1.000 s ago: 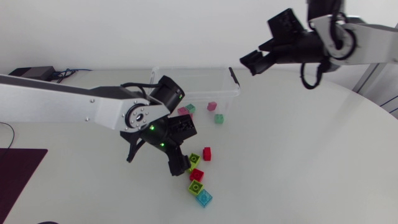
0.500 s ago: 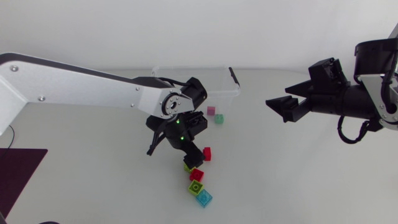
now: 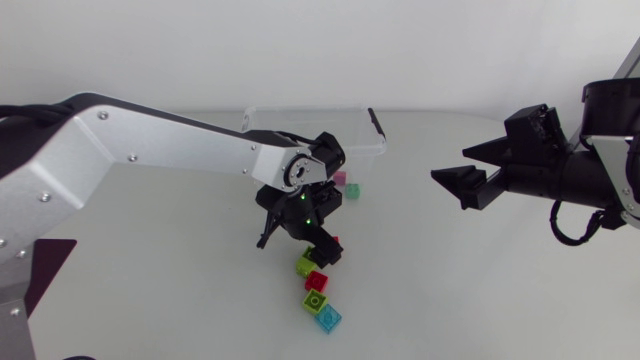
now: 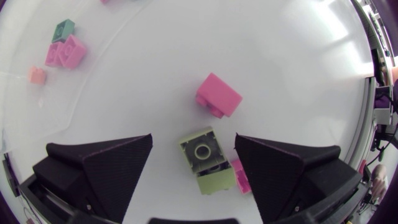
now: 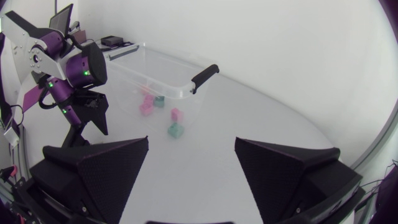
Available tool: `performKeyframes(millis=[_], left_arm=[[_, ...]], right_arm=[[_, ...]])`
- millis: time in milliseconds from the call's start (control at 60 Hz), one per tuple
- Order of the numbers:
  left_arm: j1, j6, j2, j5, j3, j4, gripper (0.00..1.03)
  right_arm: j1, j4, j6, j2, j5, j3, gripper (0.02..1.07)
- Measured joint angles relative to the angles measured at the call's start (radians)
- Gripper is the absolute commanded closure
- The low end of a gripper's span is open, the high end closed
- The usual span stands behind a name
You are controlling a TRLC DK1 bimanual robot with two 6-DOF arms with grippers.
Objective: Pick up the duplo bricks and place them in the container
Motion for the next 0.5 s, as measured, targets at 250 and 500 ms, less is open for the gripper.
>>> performKeyframes(millis=[250,500], left_arm=[[0.007,-0.026,0.02,0.0,0.0,-0.002,0.71],[0.027,-0.033,0.022,0.023,-0.002,-0.007,0.75]], right_arm=[[0.027,-0.016,-0.053,-0.001,-0.011,-0.049,0.07],[0.101,-0.077,-0.171,0.026,-0.032,-0.066,0.07]])
